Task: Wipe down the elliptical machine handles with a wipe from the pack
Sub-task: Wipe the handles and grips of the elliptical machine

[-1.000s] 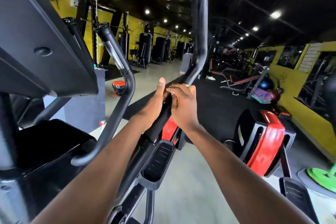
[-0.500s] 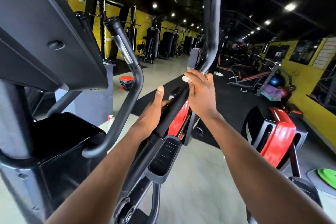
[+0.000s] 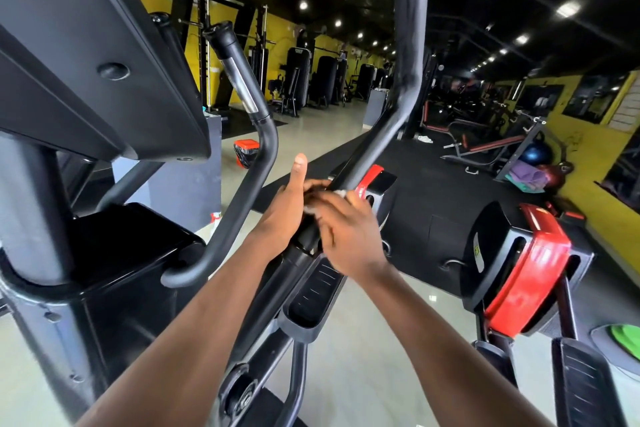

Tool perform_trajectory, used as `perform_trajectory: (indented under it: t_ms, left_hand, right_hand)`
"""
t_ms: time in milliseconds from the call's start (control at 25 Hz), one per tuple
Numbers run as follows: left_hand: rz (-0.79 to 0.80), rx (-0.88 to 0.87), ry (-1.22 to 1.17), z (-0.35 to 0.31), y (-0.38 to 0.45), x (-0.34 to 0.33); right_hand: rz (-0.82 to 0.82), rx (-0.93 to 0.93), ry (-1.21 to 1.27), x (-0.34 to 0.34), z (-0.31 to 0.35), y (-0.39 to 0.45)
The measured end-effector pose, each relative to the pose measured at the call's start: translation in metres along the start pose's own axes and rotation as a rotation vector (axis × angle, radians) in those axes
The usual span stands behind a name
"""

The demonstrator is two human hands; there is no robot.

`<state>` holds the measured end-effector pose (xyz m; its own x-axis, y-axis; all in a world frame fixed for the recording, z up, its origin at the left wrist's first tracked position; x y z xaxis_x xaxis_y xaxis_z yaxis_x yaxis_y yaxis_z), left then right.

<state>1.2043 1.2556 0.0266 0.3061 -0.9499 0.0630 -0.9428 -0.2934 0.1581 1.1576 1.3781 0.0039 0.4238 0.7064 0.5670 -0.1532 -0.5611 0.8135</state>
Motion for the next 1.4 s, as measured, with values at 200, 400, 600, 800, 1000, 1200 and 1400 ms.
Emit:
perform_trajectory:
  t_ms: [200, 400, 600, 800, 1000, 1200, 1400]
  left_hand:
    - [-0.218, -0.06, -0.05, 0.001, -0.013, 0.001]
    - [-0.449, -0.415, -0.001, -0.017, -0.035, -0.033]
    - [-0.221, -0.469, 0.156, 0.0, -0.016, -0.108]
    - [-0.097, -0.276, 0.208, 0.022, 0.026, -0.155]
    - [-0.066, -0.078, -0.059, 0.019, 0.075, -0.204]
    - [-0.159, -0.001, -0.203, 0.023, 0.147, -0.235]
    - [-0.294, 0.031, -0.3, 0.031, 0.2, -0.23]
  right_hand:
    - [-0.074, -0.28, 0.162, -0.008, 0.021, -0.005]
    - [-0.123, -0.293, 0.541, 0.012, 0.017, -0.024]
    - [-0.33, -0.864, 1.118, 0.038, -0.037, -0.032]
    - [-0.343, -1.076, 1.138, 0.054, -0.092, -0.054]
    - [-0.252, -1.153, 1.055, 0.05, -0.163, -0.056]
    - [-0.238, -1.199, 1.068, 0.03, -0.246, -0.045]
    - [-0.149, -1.163, 0.989, -0.011, -0.297, -0.026]
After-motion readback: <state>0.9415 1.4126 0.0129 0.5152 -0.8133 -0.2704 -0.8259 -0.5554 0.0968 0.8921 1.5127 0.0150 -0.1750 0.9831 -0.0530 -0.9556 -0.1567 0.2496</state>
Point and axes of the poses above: each hand's wrist, its own y-axis towards the middle knuckle, its own x-axis out of the back of the hand, z = x × y, the point moved 1 cm from there along y, towards the middle knuckle, and after that the axes turned 3 degrees about z, right-handed, at the moved point
